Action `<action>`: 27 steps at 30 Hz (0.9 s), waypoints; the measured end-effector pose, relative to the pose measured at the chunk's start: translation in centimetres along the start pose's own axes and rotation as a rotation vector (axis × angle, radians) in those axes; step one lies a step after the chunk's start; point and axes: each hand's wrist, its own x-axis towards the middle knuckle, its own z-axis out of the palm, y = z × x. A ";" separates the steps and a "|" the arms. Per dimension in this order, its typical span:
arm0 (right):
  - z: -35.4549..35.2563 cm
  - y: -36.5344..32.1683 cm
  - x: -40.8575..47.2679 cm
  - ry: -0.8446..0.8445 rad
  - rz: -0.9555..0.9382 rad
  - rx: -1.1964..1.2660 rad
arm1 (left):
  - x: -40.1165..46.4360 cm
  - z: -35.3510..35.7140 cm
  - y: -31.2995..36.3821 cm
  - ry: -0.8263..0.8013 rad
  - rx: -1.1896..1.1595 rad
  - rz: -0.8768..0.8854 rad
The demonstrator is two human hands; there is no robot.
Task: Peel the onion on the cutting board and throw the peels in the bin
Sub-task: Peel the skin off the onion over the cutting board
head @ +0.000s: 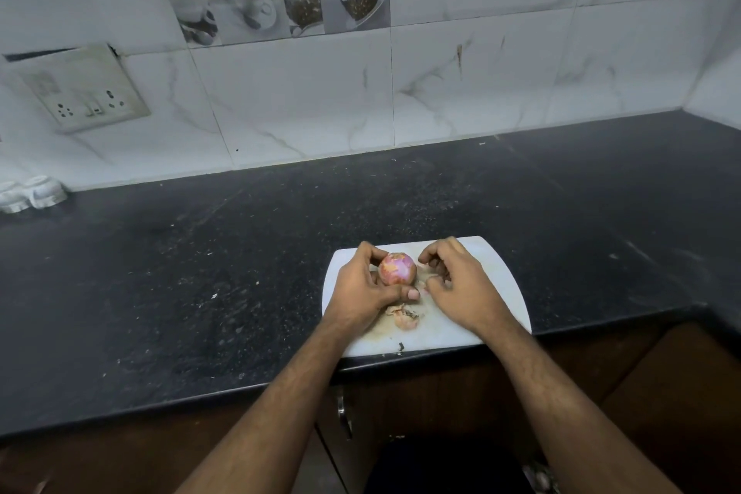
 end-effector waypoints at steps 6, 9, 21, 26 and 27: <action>0.0 0.0 -0.1 0.039 0.002 0.026 | -0.1 0.1 0.4 0.001 0.091 0.055; 0.2 -0.1 -0.1 0.029 -0.022 0.015 | -0.2 0.3 0.5 0.002 0.130 0.087; 0.6 -0.1 -0.1 -0.056 -0.067 -0.123 | -0.6 0.6 0.8 0.012 0.286 0.215; 0.5 0.0 -0.1 -0.070 -0.037 -0.095 | -0.4 0.7 0.6 0.012 0.331 0.254; 0.5 0.0 -0.1 -0.064 -0.028 -0.077 | -0.4 0.7 0.6 0.017 0.338 0.259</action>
